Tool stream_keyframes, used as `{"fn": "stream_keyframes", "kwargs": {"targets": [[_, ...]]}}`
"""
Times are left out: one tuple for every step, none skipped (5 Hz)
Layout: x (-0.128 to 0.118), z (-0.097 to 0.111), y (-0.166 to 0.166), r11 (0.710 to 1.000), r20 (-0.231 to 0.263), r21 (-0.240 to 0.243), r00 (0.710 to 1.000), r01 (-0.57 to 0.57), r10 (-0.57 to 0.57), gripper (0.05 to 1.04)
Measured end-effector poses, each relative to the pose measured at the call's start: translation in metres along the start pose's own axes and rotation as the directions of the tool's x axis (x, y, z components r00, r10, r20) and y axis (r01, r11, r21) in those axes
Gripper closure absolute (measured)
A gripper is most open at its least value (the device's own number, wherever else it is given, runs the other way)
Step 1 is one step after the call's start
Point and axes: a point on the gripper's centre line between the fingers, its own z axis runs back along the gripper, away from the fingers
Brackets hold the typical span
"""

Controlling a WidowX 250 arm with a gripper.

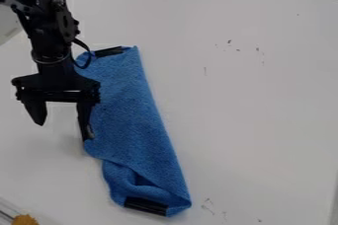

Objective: Déplier le tissu de gauche à droite

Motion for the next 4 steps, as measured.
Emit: {"fn": "stream_keyframes", "kwargs": {"targets": [[0.001, -0.005, -0.004, 1.000, 0.005, -0.024, 1.000, 0.005, -0.004, 0.083], [0.001, -0.016, -0.008, 0.999, -0.015, -0.040, 1.000, 0.016, -0.016, 0.083], [0.002, -0.023, -0.011, 0.999, -0.041, -0.044, 0.999, 0.023, -0.024, 0.083], [0.003, -0.028, -0.012, 0.998, -0.039, -0.056, 0.999, 0.035, -0.037, 0.133]]}}
